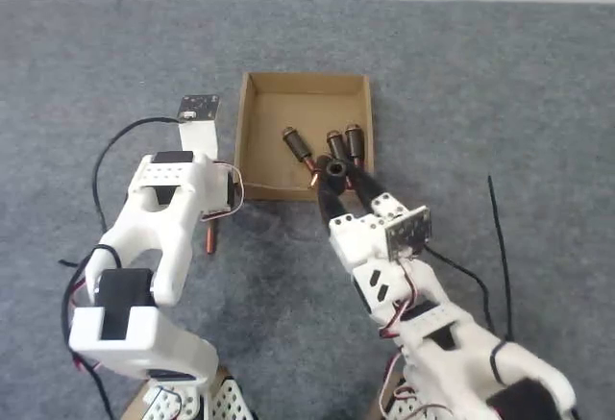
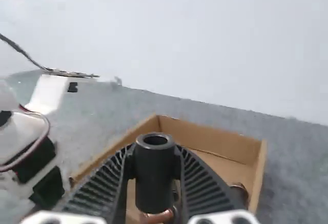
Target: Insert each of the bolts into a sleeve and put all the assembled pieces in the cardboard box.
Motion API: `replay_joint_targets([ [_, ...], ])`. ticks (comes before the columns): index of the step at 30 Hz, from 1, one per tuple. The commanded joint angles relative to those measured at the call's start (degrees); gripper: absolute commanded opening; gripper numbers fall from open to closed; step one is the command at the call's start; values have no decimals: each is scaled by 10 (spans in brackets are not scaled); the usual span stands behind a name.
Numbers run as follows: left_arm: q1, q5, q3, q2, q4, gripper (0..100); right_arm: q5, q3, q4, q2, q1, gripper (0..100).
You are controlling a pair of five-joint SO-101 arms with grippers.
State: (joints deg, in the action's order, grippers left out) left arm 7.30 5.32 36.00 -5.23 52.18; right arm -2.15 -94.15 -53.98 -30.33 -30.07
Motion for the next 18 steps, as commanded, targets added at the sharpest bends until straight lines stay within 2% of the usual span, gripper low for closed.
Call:
replay_joint_targets([
  [1,3,-3,-5,37,-12,12,-21,-11,80,-50,3,6],
  [9,19,-2,-7,37,-11,12,-31,-9,185,-92,2,6],
  [13,22,-2,-10,41,-13,12,-31,-8,192,-90,2,6],
  [18,22,1,3,122,-9,12,-32,-9,192,-89,3,6],
])
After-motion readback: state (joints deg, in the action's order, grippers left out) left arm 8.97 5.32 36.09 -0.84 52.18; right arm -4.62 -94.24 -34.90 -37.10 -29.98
